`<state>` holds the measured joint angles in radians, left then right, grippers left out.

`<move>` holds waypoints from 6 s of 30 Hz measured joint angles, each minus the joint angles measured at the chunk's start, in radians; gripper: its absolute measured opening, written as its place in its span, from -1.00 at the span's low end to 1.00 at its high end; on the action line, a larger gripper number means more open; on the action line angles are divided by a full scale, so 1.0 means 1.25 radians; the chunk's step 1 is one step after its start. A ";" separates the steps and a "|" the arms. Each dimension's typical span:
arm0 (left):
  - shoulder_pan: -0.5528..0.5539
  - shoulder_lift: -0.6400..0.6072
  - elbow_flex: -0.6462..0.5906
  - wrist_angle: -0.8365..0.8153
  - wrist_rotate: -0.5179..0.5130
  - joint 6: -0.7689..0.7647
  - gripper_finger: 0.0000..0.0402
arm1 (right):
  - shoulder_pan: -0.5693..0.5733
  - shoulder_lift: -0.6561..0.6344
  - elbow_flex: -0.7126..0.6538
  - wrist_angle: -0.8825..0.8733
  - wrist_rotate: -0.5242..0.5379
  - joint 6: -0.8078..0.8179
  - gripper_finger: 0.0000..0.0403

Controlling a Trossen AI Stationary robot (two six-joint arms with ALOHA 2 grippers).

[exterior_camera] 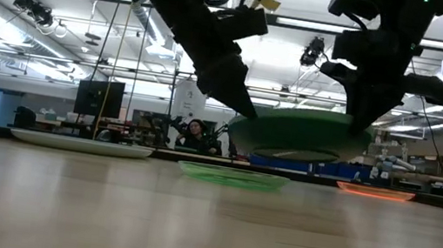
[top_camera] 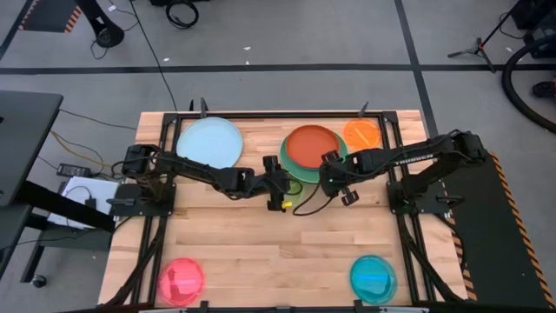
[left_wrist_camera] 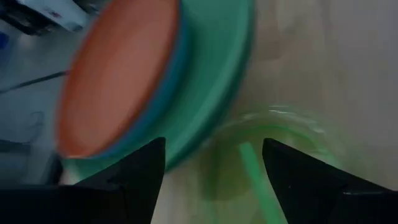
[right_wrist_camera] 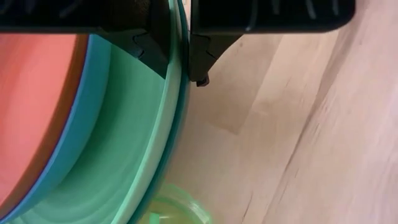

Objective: Stack plastic plates
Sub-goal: Stack the large pile of plates on the large sky blue plate, then stack the small red plate on the small green plate

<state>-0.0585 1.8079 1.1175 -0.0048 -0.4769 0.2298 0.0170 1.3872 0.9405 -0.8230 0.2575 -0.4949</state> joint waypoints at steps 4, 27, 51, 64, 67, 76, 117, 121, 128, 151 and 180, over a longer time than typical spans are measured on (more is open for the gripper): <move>0.022 -0.001 0.000 0.027 -0.016 0.070 0.36 | -0.002 0.000 0.000 -0.008 -0.019 -0.005 -0.87; 0.075 0.004 0.001 0.016 0.112 0.267 0.02 | 0.032 -0.062 0.005 0.041 -0.016 -0.045 -0.86; 0.042 0.005 -0.001 -0.005 0.038 0.412 -0.74 | 0.024 -0.059 0.009 0.094 0.046 -0.040 -0.49; 0.081 -0.085 0.001 -0.358 -0.154 0.185 -0.75 | 0.036 -0.093 0.007 0.089 0.031 -0.024 -0.16; 0.106 -0.120 0.001 -0.538 -0.195 0.052 -0.75 | 0.041 -0.108 0.008 0.084 0.038 -0.021 -0.17; 0.135 -0.146 0.001 -0.822 -0.185 -0.285 -0.75 | 0.043 -0.142 0.007 0.078 0.044 -0.020 -0.17; 0.174 -0.143 -0.220 -0.594 -0.144 -0.356 -0.71 | 0.042 -0.161 0.007 0.106 0.022 -0.009 -0.17; 0.174 -0.143 -0.220 -0.598 -0.125 -0.352 -0.57 | 0.044 -0.161 0.007 0.104 0.014 0.064 -0.17; 0.164 -0.173 -0.218 -0.681 -0.069 -0.383 -0.20 | 0.102 -0.143 0.006 0.115 0.125 0.217 -0.17; -0.576 -0.168 0.094 -0.585 0.177 -1.433 -0.02 | 0.307 0.060 0.007 0.459 0.219 0.277 -0.17; -0.685 0.371 0.720 -0.858 0.458 -1.928 -0.18 | 0.414 0.081 0.007 0.513 0.246 0.166 -0.17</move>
<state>-0.9146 2.2711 2.0174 -1.0777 0.0951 -2.1802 0.5351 1.4879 0.9493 -0.1817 0.5652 -0.2875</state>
